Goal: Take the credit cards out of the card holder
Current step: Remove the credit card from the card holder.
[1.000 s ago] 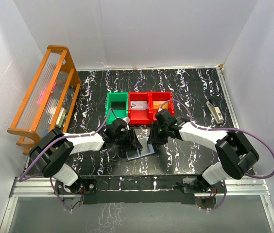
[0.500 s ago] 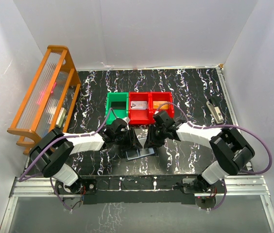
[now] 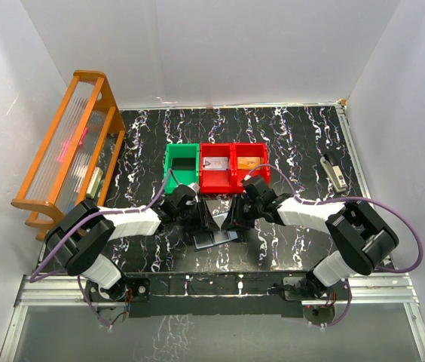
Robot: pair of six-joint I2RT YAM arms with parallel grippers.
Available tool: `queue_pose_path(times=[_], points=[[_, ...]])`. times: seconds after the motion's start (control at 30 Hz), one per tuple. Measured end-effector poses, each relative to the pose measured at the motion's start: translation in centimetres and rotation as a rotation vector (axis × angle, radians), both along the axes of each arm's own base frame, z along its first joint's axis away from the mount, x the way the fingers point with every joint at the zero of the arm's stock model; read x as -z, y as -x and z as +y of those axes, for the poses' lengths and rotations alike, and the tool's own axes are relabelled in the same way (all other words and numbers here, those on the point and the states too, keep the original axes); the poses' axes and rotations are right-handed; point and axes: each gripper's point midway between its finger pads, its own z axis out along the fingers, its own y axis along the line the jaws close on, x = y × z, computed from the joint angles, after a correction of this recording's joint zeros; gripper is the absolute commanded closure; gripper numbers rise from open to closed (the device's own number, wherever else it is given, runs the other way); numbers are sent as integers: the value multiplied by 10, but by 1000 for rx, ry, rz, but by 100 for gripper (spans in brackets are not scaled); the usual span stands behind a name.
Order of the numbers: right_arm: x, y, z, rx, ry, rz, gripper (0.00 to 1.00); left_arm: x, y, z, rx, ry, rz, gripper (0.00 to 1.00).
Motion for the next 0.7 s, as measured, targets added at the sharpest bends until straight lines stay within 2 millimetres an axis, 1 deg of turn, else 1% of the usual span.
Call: queue_pose_path(times=[0.1,0.17,0.2,0.27,0.43,0.57,0.7], points=[[0,0,0,25,-28,13,76,2,0,1,-14,6,9,68],[1,0,0,30,-36,18,76,3,0,2,-23,10,12,73],[1,0,0,31,-40,18,77,3,0,3,-29,13,14,76],[1,0,0,37,-51,23,78,5,0,4,-36,16,20,86],[2,1,0,47,-81,33,78,9,1,7,-38,18,39,100],[3,0,0,56,-81,38,78,9,1,7,-30,20,41,100],[3,-1,-1,70,-72,41,75,8,1,9,-24,13,31,100]])
